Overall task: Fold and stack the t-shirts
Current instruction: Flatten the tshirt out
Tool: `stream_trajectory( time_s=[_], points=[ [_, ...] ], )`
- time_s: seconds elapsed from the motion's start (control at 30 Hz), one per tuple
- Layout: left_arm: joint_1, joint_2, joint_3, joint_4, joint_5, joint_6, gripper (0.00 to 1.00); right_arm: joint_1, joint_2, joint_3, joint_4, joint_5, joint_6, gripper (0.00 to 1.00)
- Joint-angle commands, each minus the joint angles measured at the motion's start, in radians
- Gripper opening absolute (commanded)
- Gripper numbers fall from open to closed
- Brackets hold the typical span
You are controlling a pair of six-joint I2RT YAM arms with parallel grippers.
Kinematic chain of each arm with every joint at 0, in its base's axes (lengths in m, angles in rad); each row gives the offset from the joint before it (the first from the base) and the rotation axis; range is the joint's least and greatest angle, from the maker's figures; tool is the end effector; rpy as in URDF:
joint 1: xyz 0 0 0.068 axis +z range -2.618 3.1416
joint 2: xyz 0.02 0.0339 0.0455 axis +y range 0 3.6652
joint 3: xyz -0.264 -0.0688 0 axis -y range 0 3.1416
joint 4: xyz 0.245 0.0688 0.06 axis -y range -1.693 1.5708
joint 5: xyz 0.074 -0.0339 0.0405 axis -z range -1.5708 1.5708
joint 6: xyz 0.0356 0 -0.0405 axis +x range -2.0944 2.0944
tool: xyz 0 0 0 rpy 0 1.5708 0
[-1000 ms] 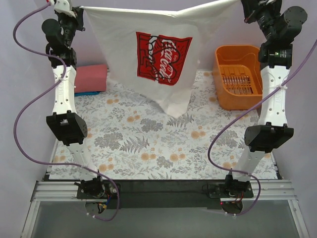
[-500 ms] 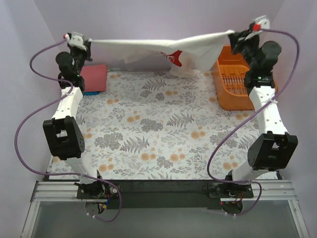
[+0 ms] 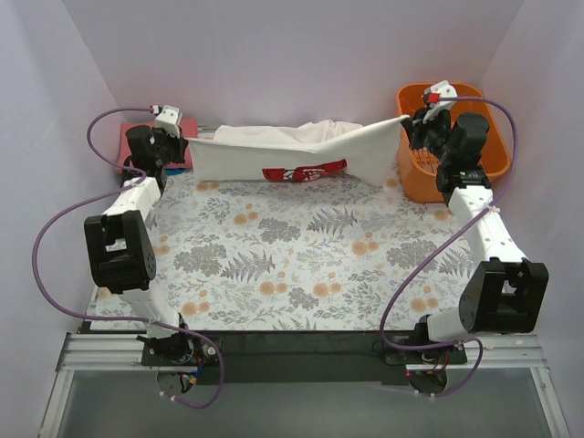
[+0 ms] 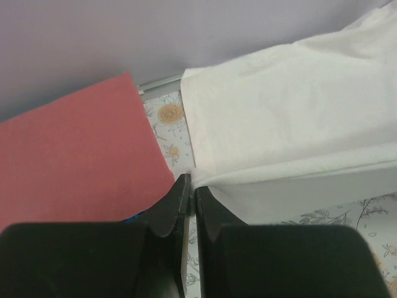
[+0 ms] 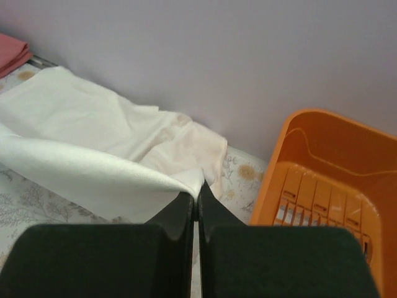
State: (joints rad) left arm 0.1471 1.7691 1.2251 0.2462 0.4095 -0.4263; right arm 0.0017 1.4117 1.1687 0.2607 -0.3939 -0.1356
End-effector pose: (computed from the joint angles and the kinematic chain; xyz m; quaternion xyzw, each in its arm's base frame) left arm 0.4123 0.0468 0.2656 -0.1067 0.7894 -0.2429 0.5536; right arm 0.3372 0.0142 0.3753 -0.1864 0.6761 0.0900 0.7072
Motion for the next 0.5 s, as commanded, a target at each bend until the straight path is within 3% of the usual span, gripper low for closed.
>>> stream_trajectory(
  time_s=[0.0,0.2,0.47],
  points=[
    [0.006,-0.037,0.126,-0.031,-0.017,-0.014,0.0,-0.003,0.03,0.163,0.057,0.049,-0.018,0.01],
    [0.049,-0.175,0.296,0.16,-0.086,-0.219,0.0,-0.003,0.009,0.425,0.057,0.119,0.034,0.01],
    [0.062,-0.425,0.286,0.321,-0.144,-0.224,0.0,-0.003,-0.095,0.654,0.12,0.28,0.036,0.01]
  ],
)
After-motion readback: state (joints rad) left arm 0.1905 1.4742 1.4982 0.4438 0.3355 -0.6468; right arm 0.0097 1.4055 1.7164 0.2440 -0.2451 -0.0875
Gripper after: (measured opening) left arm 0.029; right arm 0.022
